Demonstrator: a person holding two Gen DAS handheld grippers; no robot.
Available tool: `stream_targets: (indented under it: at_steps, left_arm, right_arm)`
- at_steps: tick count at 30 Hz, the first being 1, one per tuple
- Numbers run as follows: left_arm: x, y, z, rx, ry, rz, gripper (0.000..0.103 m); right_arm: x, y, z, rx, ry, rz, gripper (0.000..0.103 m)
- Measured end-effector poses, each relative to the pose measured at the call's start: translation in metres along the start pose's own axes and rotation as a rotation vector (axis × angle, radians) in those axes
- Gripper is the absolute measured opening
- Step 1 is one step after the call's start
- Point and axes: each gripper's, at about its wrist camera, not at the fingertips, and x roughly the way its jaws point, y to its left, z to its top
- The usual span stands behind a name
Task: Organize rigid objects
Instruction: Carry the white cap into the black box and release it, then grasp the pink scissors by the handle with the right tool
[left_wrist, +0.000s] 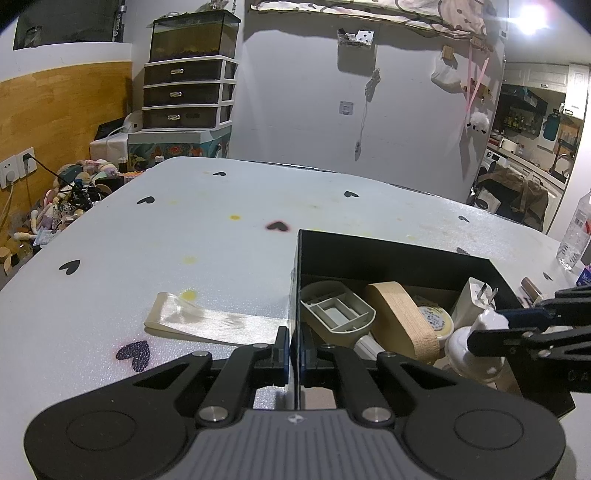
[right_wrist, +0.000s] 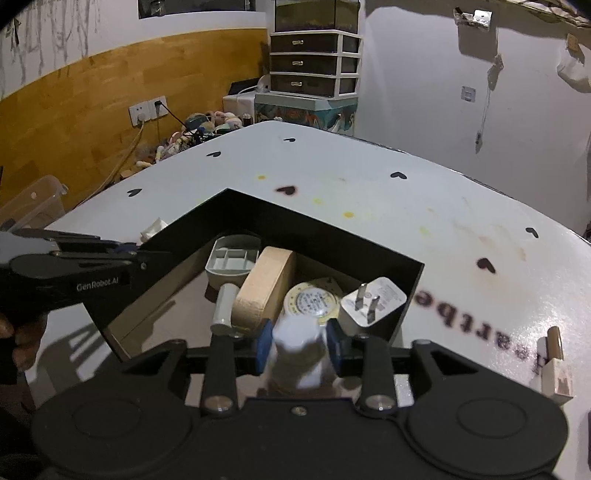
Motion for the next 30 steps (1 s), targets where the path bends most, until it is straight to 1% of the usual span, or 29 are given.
stream_targets:
  at_steps: [3,8,11,13,14,16,20,22,24,27,30]
  left_arm:
    - [0.000,0.000,0.000,0.000,0.000,0.000,0.005]
    - [0.000,0.000,0.000,-0.001,0.000,0.000,0.005]
    - [0.000,0.001,0.000,0.001,0.000,0.001,0.005]
    - [0.000,0.001,-0.001,0.001,0.001,0.001,0.005]
    - [0.000,0.001,0.000,0.001,0.000,0.001,0.005]
    - [0.000,0.001,0.000,0.001,0.001,0.001,0.005]
    - [0.000,0.001,0.000,0.001,0.000,0.001,0.005]
    - [0.000,0.001,0.000,0.000,0.001,0.001,0.005]
    - [0.000,0.001,0.000,0.000,0.001,0.001,0.005]
    - [0.000,0.001,-0.001,0.000,0.000,0.000,0.005]
    - [0.000,0.001,-0.001,-0.001,0.000,0.000,0.005]
  right_arm:
    - [-0.002,-0.001,0.000,0.002,-0.005,-0.001,0.043]
    - [-0.006,-0.003,-0.003,0.022,-0.009,0.015,0.047]
    - [-0.011,-0.004,-0.005,0.030,-0.016,0.026,0.056]
    - [-0.016,-0.005,-0.007,0.036,-0.030,0.039,0.065]
    - [-0.018,-0.005,-0.008,0.037,-0.039,0.047,0.067]
    - [-0.023,-0.005,-0.010,0.033,-0.058,0.058,0.078]
    - [-0.032,-0.003,-0.013,0.026,-0.088,0.061,0.085]
    - [-0.035,-0.003,-0.014,0.024,-0.097,0.053,0.094]
    - [-0.038,-0.004,-0.016,0.026,-0.113,0.046,0.099]
    - [-0.042,-0.006,-0.021,0.041,-0.133,0.028,0.103]
    - [-0.045,-0.013,-0.025,0.068,-0.140,-0.010,0.103]
